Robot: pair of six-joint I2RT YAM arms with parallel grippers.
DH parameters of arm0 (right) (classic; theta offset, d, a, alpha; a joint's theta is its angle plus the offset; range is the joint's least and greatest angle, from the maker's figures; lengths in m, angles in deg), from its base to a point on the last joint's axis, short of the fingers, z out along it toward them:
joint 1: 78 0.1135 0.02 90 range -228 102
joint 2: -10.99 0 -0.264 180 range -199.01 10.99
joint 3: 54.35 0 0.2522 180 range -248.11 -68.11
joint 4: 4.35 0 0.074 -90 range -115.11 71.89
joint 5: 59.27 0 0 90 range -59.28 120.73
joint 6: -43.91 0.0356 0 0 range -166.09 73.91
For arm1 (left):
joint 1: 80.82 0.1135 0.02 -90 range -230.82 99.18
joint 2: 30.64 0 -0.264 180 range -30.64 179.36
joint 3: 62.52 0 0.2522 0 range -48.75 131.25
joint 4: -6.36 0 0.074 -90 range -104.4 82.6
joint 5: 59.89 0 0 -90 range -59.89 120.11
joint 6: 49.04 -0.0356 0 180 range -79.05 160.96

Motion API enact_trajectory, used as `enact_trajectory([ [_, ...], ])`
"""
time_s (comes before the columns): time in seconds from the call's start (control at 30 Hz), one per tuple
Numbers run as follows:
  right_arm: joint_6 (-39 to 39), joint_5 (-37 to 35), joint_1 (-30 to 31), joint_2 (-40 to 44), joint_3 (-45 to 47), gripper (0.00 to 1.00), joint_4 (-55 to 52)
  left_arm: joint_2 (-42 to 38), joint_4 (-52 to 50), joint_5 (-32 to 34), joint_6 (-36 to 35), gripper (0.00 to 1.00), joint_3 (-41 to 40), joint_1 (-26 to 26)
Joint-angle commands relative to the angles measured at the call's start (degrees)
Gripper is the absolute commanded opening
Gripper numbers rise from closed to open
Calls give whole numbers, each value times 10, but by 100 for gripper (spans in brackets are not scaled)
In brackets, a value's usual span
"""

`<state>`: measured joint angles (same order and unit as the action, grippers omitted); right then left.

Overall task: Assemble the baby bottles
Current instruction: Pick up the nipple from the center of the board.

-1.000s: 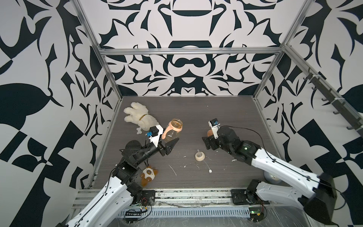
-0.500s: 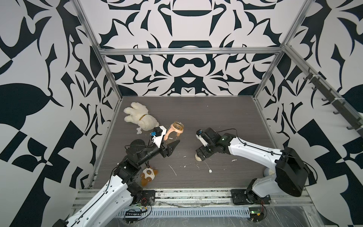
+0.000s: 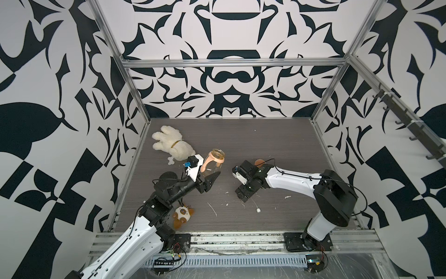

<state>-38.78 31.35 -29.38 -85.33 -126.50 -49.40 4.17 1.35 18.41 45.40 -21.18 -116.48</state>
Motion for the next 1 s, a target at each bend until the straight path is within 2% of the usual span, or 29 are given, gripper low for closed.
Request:
enact_trajectory([
  [0.0, -12, -7, 3, -4, -24, 88, -3, -9, 17, 3, -7, 45, 13, -1],
  [0.13, -18, -7, 7, -9, -25, 77, -6, -8, 18, 3, -8, 45, 12, -1],
  [0.43, -31, -3, 7, -10, -18, 72, -5, -12, 17, 7, -9, 45, 11, -1],
  [0.57, -40, -6, 7, -10, -18, 64, -13, -17, 15, 13, -12, 45, 11, -1],
  [0.77, -46, -3, 7, -8, -12, 64, -11, -17, 14, 15, -14, 44, 11, -2],
  [0.97, -29, 43, -1, 33, 1, 58, 24, -12, 11, 15, -16, 44, 13, -1],
])
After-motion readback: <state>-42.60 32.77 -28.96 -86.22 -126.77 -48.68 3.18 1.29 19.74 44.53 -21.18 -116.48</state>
